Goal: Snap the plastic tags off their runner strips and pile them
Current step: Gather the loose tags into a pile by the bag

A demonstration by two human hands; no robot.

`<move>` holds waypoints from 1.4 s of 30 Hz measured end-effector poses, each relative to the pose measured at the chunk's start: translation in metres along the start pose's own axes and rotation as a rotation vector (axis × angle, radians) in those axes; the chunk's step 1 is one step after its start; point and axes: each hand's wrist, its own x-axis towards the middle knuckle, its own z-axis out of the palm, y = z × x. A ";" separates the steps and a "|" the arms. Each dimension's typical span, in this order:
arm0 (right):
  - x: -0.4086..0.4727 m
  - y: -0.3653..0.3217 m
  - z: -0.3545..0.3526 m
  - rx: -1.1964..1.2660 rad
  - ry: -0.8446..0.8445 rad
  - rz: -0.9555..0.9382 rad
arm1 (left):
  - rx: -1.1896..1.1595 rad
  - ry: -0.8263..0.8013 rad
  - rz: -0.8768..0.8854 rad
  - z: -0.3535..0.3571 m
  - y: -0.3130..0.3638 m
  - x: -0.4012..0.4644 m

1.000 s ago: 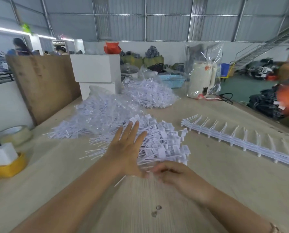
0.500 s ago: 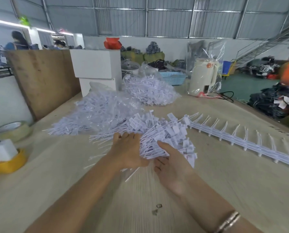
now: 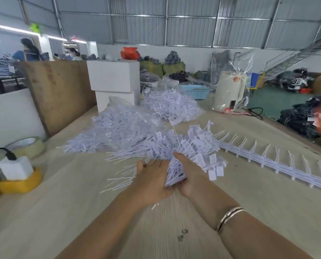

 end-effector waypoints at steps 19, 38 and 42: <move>0.013 -0.006 -0.043 -0.226 0.222 -0.154 | -0.228 0.433 -0.287 -0.073 -0.062 0.034; 0.000 -0.056 -0.018 -0.064 -0.227 -0.320 | -0.337 0.154 -0.706 -0.082 -0.127 0.023; -0.013 -0.087 0.015 -0.136 -0.247 -0.397 | -0.254 0.740 -0.538 -0.118 -0.138 0.028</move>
